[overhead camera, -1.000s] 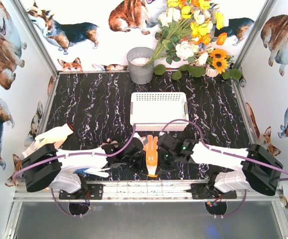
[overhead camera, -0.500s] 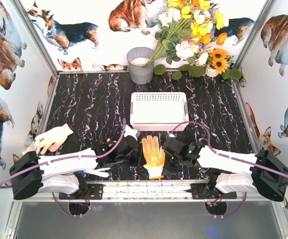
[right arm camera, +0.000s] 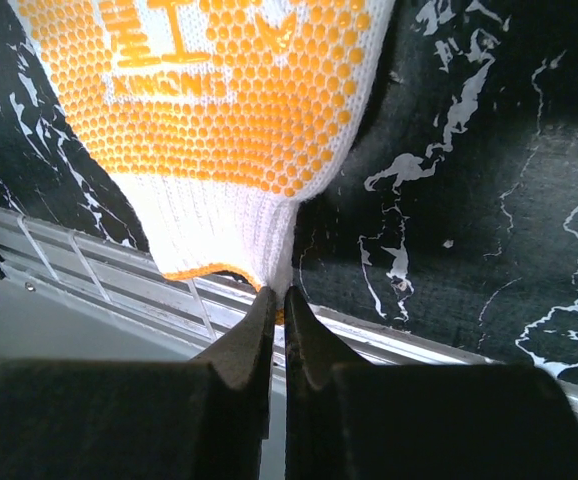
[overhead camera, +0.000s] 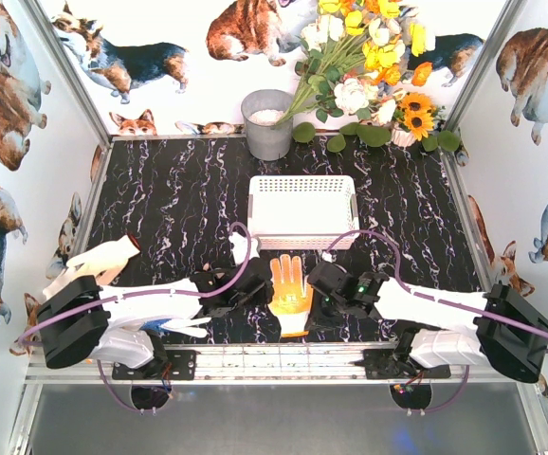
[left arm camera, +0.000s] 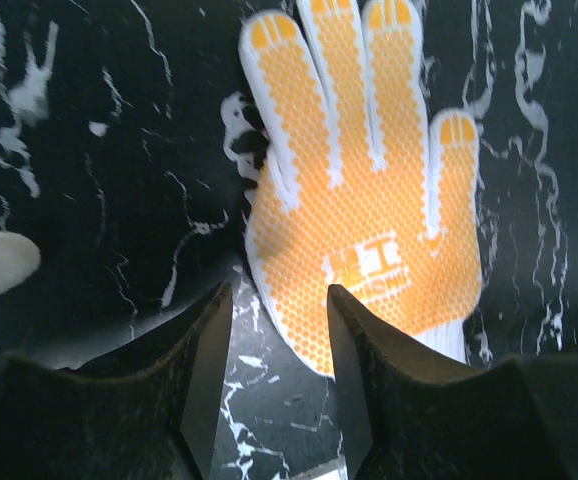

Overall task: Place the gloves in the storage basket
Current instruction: Adjust the glove at the center of the board.

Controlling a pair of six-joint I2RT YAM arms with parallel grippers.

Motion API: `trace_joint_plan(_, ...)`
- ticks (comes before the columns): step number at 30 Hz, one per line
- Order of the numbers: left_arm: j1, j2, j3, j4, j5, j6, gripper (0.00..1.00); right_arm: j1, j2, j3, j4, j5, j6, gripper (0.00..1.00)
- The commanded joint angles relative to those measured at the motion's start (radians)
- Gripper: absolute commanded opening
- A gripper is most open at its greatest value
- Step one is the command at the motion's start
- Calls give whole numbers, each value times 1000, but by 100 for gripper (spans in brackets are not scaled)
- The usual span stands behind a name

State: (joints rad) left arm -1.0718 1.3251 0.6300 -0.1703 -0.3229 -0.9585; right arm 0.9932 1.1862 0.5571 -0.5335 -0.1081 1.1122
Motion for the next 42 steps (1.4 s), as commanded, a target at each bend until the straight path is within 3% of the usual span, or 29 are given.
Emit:
trace_joint_plan(1, 8, 31, 43, 38, -159, -19, 39, 4, -42, -25, 29, 34, 18, 0)
trace_joint_plan(6, 16, 118, 82, 52, -149, -2, 40, 3, -61, -31, 23, 43, 20, 0)
trace_joint_plan(11, 30, 175, 84, 194, -4, 47, 40, 4, -61, -36, 25, 48, 19, 0)
trace_joint_plan(15, 29, 206, 114, 201, 57, 66, 39, 4, -58, -36, 31, 46, 17, 0)
trace_joint_plan(21, 35, 75, 26, 383, 135, 81, 38, 3, -59, -40, 29, 54, 15, 0)
trace_joint_plan(27, 100, -140, -171, 628, 281, 9, 38, 4, -59, -49, 41, 55, 19, 0)
trace_joint_plan(33, 195, -213, -176, 326, 230, 12, 45, 4, -37, -47, 56, 47, 14, 0)
trace_joint_plan(42, 280, -1, -119, 432, 382, 65, 51, 4, -16, -34, 77, 39, 11, 0)
